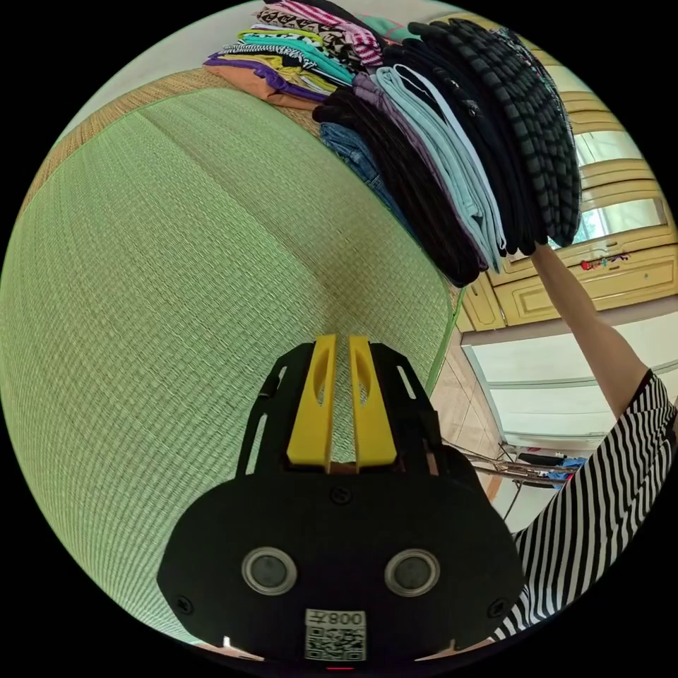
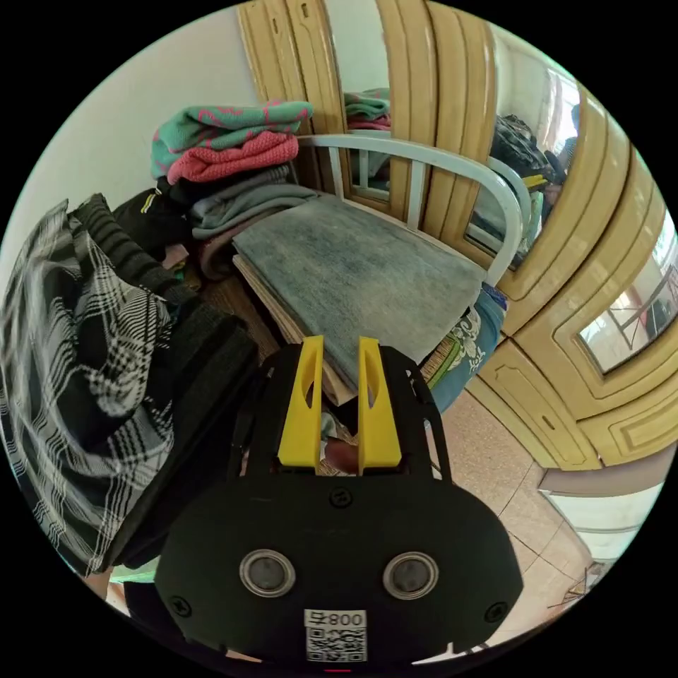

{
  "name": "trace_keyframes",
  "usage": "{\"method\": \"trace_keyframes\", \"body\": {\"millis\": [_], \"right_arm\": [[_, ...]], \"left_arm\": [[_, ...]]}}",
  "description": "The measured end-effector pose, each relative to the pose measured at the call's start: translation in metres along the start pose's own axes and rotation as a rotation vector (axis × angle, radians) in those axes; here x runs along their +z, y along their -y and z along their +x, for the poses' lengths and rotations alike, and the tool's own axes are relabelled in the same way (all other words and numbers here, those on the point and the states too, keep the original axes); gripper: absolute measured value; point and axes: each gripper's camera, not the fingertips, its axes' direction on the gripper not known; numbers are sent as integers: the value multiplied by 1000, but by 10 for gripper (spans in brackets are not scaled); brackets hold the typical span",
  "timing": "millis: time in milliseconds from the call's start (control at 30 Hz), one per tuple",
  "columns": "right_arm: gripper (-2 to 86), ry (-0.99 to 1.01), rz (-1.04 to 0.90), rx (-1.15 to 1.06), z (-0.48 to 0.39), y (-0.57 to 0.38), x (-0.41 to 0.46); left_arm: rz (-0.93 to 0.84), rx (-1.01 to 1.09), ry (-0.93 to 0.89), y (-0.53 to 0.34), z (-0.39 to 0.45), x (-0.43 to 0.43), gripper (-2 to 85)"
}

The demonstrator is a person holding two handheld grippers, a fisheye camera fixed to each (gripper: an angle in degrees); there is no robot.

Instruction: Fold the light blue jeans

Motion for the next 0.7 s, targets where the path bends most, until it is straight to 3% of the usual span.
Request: {"method": "trace_keyframes", "body": {"millis": [200, 467, 700], "right_arm": [[94, -162, -39, -196, -21, 22, 48], [13, 30, 10, -116, 34, 17, 57], [-1, 179, 87, 67, 104, 9, 34]], "left_arm": [[64, 5, 0, 5, -15, 13, 8], [83, 60, 55, 7, -24, 26, 3], [77, 79, 77, 3, -37, 36, 3]]}}
